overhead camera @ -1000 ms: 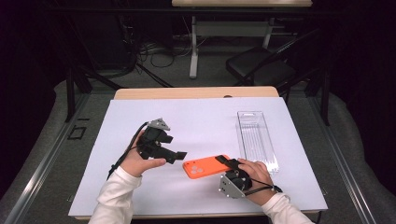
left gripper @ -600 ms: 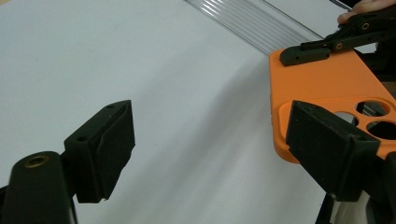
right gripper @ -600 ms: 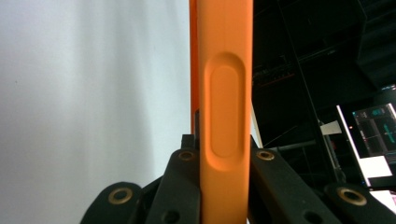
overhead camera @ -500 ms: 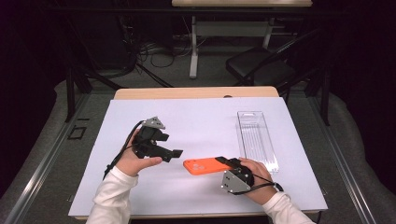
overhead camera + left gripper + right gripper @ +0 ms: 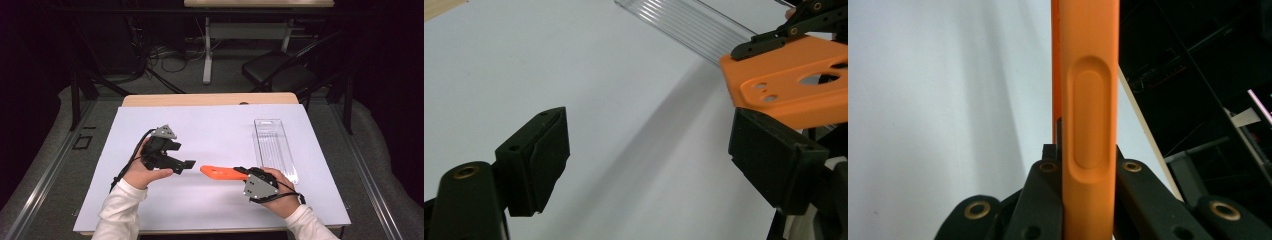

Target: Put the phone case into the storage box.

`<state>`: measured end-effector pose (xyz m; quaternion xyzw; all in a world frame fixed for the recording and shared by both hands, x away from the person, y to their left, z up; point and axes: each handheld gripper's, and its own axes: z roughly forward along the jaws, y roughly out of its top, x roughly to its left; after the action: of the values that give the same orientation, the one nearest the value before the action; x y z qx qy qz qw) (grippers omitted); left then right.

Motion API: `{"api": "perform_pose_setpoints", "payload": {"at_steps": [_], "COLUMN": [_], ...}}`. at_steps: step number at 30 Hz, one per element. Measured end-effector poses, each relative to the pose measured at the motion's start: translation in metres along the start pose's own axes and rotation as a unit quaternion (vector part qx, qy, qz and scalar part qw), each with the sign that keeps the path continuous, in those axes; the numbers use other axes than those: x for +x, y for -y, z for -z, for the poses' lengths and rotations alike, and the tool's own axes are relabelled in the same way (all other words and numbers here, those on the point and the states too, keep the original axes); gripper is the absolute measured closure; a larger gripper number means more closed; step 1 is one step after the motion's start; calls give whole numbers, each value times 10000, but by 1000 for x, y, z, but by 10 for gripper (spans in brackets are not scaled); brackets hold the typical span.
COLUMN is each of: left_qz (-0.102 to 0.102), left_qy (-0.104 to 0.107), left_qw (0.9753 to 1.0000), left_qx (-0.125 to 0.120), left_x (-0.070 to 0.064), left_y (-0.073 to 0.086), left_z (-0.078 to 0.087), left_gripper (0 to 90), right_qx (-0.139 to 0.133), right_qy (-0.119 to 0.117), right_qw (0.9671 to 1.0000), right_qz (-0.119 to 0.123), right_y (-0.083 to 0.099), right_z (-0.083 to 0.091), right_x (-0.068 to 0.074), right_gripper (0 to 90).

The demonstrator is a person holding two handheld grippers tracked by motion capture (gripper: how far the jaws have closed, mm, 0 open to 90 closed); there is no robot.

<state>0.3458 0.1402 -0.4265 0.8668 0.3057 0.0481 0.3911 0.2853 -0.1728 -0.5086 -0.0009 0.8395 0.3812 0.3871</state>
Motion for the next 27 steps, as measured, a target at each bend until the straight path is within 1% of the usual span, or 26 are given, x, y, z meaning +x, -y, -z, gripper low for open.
{"api": "perform_pose_setpoints", "payload": {"at_steps": [4, 8, 12, 14, 19, 21, 23, 27], "left_qz": [-6, -85, -122, -204, -283, -338, -367, -381], "left_qy": [31, 41, 76, 90, 169, 217, 294, 379], "left_qw": [10000, 10000, 9999, 9997, 9993, 9990, 9986, 9982], "left_qx": [-10, -9, -38, -55, -163, -215, -229, -278], "left_x": [-2, -4, -8, -10, -19, -23, -27, -35], "left_y": [0, -1, -1, -1, -2, -3, -3, -3], "left_z": [2, 2, 3, 3, -1, -2, -3, -12], "left_gripper": [168, 169, 170, 179, 196, 221, 258, 330], "right_qx": [-103, -193, -277, -312, -401, -398, -402, -399], "right_qy": [-144, -320, -461, -521, -609, -618, -604, -580], "right_qw": [9994, 9973, 9935, 9912, 9846, 9831, 9827, 9833], "right_qz": [-287, -625, -999, -1173, -1592, -1677, -1706, -1678], "right_y": [-3, -5, -4, -3, 1, 3, 3, 3], "right_z": [4, 5, 6, 6, 4, 5, 5, 4], "right_x": [-3, -5, -7, -8, -11, -12, -12, -11], "right_gripper": [875, 875, 875, 875, 875, 875, 875, 874]}}
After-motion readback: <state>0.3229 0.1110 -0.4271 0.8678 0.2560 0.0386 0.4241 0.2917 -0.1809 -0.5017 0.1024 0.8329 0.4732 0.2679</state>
